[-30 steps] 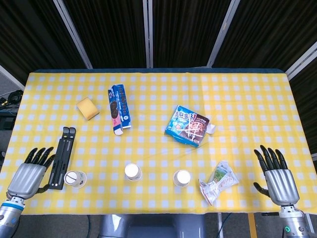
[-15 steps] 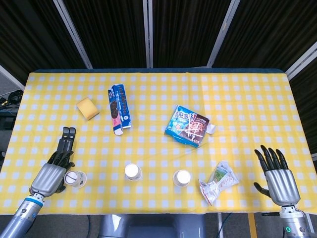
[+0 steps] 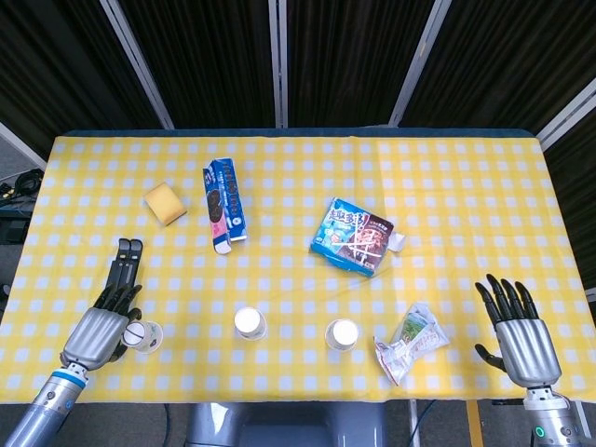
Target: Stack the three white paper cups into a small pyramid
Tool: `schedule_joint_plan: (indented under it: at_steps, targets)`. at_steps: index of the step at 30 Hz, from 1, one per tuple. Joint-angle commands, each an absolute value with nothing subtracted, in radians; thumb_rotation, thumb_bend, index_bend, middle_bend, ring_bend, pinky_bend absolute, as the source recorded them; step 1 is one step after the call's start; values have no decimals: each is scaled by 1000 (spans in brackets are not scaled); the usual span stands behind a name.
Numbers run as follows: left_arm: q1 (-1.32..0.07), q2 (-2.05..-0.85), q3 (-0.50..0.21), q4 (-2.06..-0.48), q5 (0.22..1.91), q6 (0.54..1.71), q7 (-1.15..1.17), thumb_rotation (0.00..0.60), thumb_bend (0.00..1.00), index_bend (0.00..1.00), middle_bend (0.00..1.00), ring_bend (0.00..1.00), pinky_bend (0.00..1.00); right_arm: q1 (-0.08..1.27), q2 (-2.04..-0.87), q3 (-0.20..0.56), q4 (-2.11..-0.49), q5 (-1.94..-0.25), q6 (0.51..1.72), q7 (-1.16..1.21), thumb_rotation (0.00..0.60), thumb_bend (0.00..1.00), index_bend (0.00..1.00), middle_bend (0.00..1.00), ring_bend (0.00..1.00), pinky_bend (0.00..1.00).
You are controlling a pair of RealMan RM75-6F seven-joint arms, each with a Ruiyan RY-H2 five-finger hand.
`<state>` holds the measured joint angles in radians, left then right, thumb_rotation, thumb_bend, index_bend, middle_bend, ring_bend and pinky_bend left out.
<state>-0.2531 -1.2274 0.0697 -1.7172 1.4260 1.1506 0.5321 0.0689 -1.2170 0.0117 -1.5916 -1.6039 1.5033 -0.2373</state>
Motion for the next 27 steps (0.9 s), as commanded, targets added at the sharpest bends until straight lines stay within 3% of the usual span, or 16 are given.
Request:
schedule_joint_plan:
  at_steps: [1, 27]
  targets:
    - [-254, -1229, 71, -1718, 1425, 1152, 535, 600, 273, 379, 0, 0, 0, 69, -1217, 10, -1592, -1605, 1502, -238, 600, 34, 15, 0, 0, 0]
    - [-255, -1235, 49, -1747, 1463, 1222, 477, 600, 273, 426, 0, 0, 0, 71, -1220, 14, -1586, -1593, 1494, -238, 600, 34, 16, 0, 0, 0]
